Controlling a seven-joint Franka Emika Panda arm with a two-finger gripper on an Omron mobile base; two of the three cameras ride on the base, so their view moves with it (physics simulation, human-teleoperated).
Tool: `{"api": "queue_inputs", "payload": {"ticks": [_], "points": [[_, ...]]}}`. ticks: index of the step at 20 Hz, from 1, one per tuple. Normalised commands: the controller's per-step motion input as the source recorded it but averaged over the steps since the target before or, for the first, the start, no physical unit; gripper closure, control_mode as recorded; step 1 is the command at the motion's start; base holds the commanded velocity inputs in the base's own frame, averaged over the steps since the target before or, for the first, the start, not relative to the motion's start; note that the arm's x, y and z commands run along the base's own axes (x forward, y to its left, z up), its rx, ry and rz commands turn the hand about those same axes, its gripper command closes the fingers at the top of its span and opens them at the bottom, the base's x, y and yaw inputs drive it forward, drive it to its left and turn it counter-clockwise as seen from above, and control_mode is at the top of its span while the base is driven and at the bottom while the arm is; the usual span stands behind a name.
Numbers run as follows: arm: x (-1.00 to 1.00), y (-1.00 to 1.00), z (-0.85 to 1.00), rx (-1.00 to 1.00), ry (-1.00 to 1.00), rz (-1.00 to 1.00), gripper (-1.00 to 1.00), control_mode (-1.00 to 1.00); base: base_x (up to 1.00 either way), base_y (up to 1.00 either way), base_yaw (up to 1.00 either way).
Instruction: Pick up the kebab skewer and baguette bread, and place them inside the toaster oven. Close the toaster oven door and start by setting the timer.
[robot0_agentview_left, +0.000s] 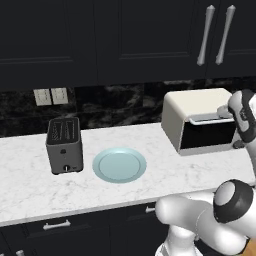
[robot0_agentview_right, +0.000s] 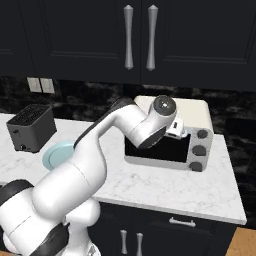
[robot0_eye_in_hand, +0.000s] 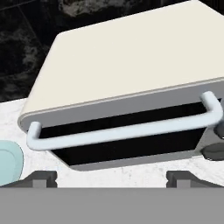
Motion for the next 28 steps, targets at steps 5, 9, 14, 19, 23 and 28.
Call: {"api": "queue_inputs", "payload": {"ticks": [5,9,14,19,23,28], "points": [[-0.95,-0.71,-0.05,0.25,-0.01,-0.07,-1.0,-1.0,0.0,0.0,0.0],[-0.65,-0.54,-0.02,0.36,-0.05,-0.22,-1.0,-1.0,0.0,0.0,0.0],[0.09,-0.29,-0.17,0.37,0.0,-0.19,-1.0,-1.0,0.0,0.0,0.0],[0.24,0.01,-0.37,0.42,0.0,-0.18,-1.0,-1.0,0.0,0.0,0.0],[0.15,0.02,-0.45,0.33,-0.03,-0.25,-1.0,-1.0,0.0,0.0,0.0],[0.37,-0.37,-0.26,0.15,-0.04,-0.3,-1.0,-1.0,0.0,0.0,0.0]]}}
